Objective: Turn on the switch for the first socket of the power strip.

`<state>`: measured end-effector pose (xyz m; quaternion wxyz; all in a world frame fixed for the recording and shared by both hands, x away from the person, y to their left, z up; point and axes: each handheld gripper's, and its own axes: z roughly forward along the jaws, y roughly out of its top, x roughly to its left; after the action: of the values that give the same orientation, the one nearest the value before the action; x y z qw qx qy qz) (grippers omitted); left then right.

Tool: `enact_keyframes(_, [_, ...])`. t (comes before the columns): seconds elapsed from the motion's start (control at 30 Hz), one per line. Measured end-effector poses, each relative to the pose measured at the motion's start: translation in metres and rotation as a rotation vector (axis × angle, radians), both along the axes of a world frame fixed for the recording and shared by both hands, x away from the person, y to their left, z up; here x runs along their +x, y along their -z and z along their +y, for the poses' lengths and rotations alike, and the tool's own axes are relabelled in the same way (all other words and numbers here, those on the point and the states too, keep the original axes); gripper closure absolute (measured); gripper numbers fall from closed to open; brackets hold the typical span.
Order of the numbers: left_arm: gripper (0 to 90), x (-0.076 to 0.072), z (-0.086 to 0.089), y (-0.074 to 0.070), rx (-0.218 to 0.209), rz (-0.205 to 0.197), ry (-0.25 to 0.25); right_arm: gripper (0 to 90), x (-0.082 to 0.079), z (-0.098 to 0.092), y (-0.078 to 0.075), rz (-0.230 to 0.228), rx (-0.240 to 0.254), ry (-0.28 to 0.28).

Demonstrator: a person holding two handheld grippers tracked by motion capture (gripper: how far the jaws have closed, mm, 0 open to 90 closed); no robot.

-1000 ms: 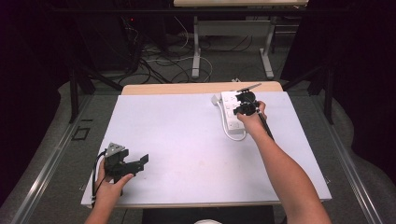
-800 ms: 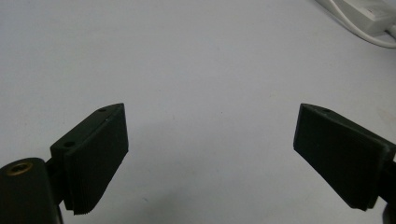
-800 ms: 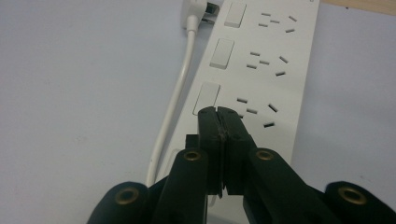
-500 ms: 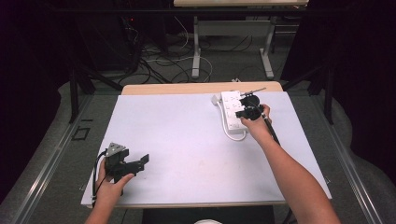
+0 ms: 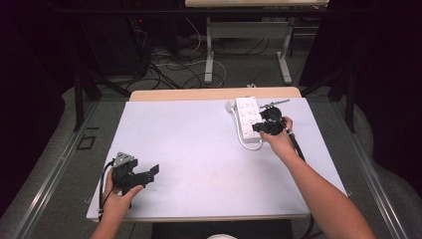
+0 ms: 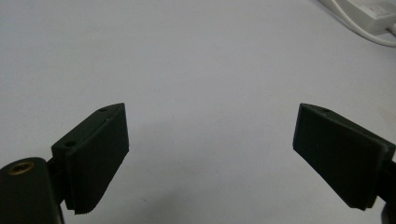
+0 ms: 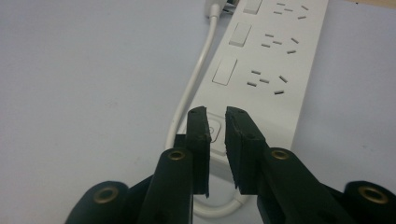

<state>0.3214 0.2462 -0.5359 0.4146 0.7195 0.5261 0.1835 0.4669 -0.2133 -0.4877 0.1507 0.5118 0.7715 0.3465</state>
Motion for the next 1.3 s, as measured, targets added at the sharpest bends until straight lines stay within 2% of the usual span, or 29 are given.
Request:
enact_keyframes(0.23, [10.6, 0.000, 0.000, 0.000, 0.000, -0.001, -0.001, 70.0, -0.013, 0.000, -0.001, -0.005, 0.024, -0.016])
enact_keyframes(0.27, [10.6, 0.000, 0.000, 0.000, 0.000, 0.001, -0.001, 68.4, -0.015, 0.000, -0.001, 0.007, 0.029, -0.014])
enact_keyframes(0.43, [10.7, 0.000, 0.000, 0.000, 0.000, 0.001, -0.001, 54.6, -0.024, 0.000, -0.001, 0.001, 0.045, -0.009])
enact_keyframes(0.57, [10.7, 0.000, 0.000, 0.000, -0.002, 0.001, -0.003, 43.0, -0.033, -0.001, 0.000, 0.030, 0.080, -0.006])
enact_keyframes(0.7, [10.8, 0.000, 0.000, 0.000, -0.001, 0.002, -0.003, 36.0, -0.038, -0.002, 0.000, 0.052, 0.081, -0.011])
enact_keyframes(0.73, [10.8, 0.000, 0.000, 0.000, -0.001, 0.000, -0.004, 33.2, -0.039, -0.003, 0.000, 0.039, 0.072, -0.018])
enact_keyframes(0.8, [10.8, 0.000, 0.000, 0.000, -0.001, 0.000, -0.004, 28.1, -0.043, -0.004, 0.000, 0.042, 0.070, -0.013])
enact_keyframes(0.97, [10.8, 0.000, 0.000, 0.000, 0.000, 0.001, -0.005, 18.1, -0.051, -0.004, 0.004, 0.043, 0.026, -0.023])
enact_keyframes(1.17, [10.8, 0.000, 0.000, 0.001, -0.001, 0.002, -0.007, 13.9, -0.060, -0.005, 0.009, 0.035, -0.031, -0.021])
enact_keyframes(1.3, [10.9, 0.000, 0.000, 0.001, 0.000, 0.001, -0.006, 7.2, -0.066, -0.007, 0.012, 0.037, -0.039, -0.034])
